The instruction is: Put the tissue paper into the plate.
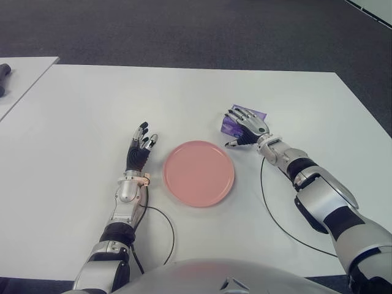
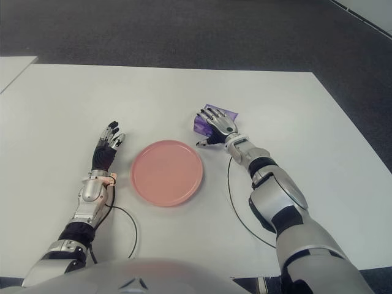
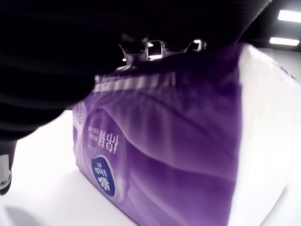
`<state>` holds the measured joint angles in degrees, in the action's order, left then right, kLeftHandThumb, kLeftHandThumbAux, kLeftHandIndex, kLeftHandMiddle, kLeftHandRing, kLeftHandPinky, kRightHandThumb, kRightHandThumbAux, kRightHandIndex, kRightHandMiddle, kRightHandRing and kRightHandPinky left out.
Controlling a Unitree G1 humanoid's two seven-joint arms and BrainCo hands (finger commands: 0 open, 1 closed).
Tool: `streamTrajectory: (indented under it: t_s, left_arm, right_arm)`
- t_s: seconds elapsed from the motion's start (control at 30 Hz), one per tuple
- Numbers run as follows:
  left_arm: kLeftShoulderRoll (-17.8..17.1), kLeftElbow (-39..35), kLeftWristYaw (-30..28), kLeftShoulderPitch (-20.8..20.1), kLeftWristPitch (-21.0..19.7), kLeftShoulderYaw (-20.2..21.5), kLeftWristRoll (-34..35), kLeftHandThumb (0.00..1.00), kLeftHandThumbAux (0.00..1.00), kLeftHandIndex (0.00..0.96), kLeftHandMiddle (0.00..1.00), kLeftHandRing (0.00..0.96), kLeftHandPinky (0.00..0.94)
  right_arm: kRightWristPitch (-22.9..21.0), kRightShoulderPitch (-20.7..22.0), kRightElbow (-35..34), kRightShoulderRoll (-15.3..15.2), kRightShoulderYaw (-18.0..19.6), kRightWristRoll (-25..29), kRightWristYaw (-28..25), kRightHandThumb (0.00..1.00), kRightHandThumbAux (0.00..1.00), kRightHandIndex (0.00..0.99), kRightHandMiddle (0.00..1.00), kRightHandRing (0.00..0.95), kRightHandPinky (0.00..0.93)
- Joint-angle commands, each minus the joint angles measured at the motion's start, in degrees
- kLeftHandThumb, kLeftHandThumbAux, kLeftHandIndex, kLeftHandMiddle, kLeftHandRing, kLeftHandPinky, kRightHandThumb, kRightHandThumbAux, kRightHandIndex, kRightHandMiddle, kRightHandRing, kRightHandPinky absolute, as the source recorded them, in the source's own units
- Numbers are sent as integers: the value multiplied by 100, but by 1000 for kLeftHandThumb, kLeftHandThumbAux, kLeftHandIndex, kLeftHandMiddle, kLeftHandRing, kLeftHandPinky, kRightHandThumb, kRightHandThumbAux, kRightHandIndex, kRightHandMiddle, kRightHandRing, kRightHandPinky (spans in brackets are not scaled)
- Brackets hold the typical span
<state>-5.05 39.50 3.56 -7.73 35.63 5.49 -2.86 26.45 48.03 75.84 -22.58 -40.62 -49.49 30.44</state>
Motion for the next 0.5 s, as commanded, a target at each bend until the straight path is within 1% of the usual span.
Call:
streamTrajectory:
  t_s: [0.03, 0.17, 0.3, 0.43, 0.5]
  left_arm:
    - [-10, 182, -61, 209, -169, -48, -17, 0, 453, 0, 0, 0, 0]
    - [-4, 147, -81, 233, -149, -59, -16, 0, 451, 0, 0, 0, 0]
    - [0, 130, -90, 244, -141, -63, -19, 0, 455, 0, 0, 0, 0]
    - [3, 133, -58, 242, -143, -62, -36, 0, 457, 0, 0, 0, 0]
    - [-2, 162, -69, 225, -132, -61, -33, 0, 458, 0, 0, 0, 0]
  right_arm:
    - [176, -500, 99, -194, -24, 1, -237, 224, 494, 0, 38, 2, 0]
    - [512, -662, 0, -446, 93, 130, -318, 218, 515, 0, 27, 0, 0]
    - [680, -795, -79, -564, 161, 221, -348, 209, 534, 0, 22, 0, 0]
    - [969, -1032, -258, -785, 198, 289, -314, 195, 555, 0, 19, 0, 0]
    - [1011, -1067, -303, -825, 207, 304, -325, 190, 562, 0, 19, 0, 0]
